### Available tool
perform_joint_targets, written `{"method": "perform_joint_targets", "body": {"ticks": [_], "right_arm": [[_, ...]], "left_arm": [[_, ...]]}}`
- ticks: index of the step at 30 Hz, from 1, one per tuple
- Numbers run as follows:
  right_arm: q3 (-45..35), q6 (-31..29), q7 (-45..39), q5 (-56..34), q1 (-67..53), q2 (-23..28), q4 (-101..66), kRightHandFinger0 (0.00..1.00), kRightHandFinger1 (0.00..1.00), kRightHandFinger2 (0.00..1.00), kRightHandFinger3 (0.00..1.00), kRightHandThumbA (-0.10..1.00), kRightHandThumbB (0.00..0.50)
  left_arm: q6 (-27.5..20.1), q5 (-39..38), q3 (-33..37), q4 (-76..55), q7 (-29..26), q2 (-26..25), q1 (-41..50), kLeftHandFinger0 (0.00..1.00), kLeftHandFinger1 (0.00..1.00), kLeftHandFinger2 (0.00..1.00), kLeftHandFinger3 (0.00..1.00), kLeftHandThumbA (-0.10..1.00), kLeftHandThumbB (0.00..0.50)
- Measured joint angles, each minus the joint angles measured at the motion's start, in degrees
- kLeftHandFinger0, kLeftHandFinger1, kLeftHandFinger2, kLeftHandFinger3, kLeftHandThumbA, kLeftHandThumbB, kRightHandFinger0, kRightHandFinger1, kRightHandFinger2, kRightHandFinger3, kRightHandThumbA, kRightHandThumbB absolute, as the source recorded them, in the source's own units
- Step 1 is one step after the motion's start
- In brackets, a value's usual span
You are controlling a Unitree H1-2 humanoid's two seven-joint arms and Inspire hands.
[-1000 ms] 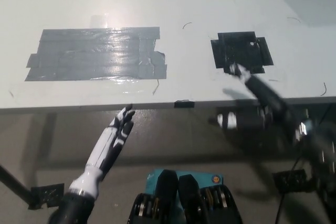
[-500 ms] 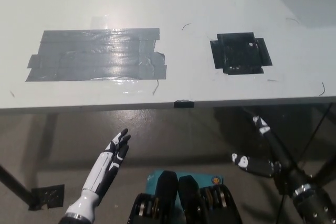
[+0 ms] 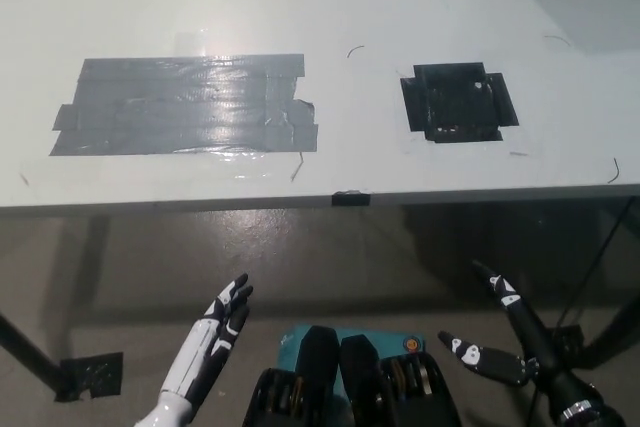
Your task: A toilet paper roll is kept on the black spot on the desk infront of the robot and the robot inserts its right thumb into the hole in the centre to grab the roll. Then it passes the roll to a person.
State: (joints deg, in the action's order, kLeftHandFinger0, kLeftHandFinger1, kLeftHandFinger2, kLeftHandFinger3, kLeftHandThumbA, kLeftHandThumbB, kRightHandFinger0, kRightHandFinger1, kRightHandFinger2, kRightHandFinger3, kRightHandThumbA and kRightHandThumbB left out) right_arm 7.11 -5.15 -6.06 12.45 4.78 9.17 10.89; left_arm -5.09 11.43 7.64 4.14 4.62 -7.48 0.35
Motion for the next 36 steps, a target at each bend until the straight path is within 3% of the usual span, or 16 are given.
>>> {"method": "perform_joint_targets", "body": {"ticks": [18, 23, 26, 28, 32, 36], "right_arm": [[0.0, -2.1, 0.7, 0.0, -1.6, -0.1, 1.1, 1.00, 1.00, 1.00, 1.00, 0.70, 0.348], [0.0, -2.3, 0.7, 0.0, -2.1, -0.2, 1.1, 1.00, 1.00, 1.00, 1.00, 0.69, 0.340], [0.0, -2.6, 0.8, 0.0, -2.3, -0.1, 1.1, 1.00, 1.00, 1.00, 1.00, 0.66, 0.330], [0.1, -2.9, 0.8, 0.0, -2.6, -0.1, 1.1, 1.00, 1.00, 1.00, 1.00, 0.67, 0.341], [0.2, -3.4, 0.8, 0.1, -2.8, -0.1, 1.0, 1.00, 1.00, 1.00, 1.00, 0.63, 0.348], [0.1, -4.6, 1.3, 0.4, -2.8, -0.2, 0.0, 1.00, 1.00, 1.00, 1.00, 0.63, 0.353]], "left_arm": [[-0.3, 0.2, -0.2, -0.5, 0.0, 0.4, 2.9, 1.00, 1.00, 1.00, 1.00, 1.00, 0.049], [-0.4, 0.3, -0.2, -0.6, 0.0, 0.3, 3.4, 1.00, 1.00, 1.00, 1.00, 1.00, 0.076], [-0.4, 0.5, 0.1, -1.4, 0.0, 0.4, 3.9, 1.00, 1.00, 1.00, 1.00, 0.99, 0.039], [-0.4, 0.6, 0.3, -2.1, -0.1, 0.6, 4.6, 1.00, 1.00, 1.00, 1.00, 0.90, 0.033], [-1.0, 1.1, 0.1, -2.4, -0.8, 1.7, 6.5, 1.00, 1.00, 1.00, 1.00, 0.59, 0.028], [-2.6, 1.4, -1.3, -5.0, -2.6, 3.6, 8.6, 1.00, 1.00, 1.00, 1.00, 0.44, 0.024]]}}
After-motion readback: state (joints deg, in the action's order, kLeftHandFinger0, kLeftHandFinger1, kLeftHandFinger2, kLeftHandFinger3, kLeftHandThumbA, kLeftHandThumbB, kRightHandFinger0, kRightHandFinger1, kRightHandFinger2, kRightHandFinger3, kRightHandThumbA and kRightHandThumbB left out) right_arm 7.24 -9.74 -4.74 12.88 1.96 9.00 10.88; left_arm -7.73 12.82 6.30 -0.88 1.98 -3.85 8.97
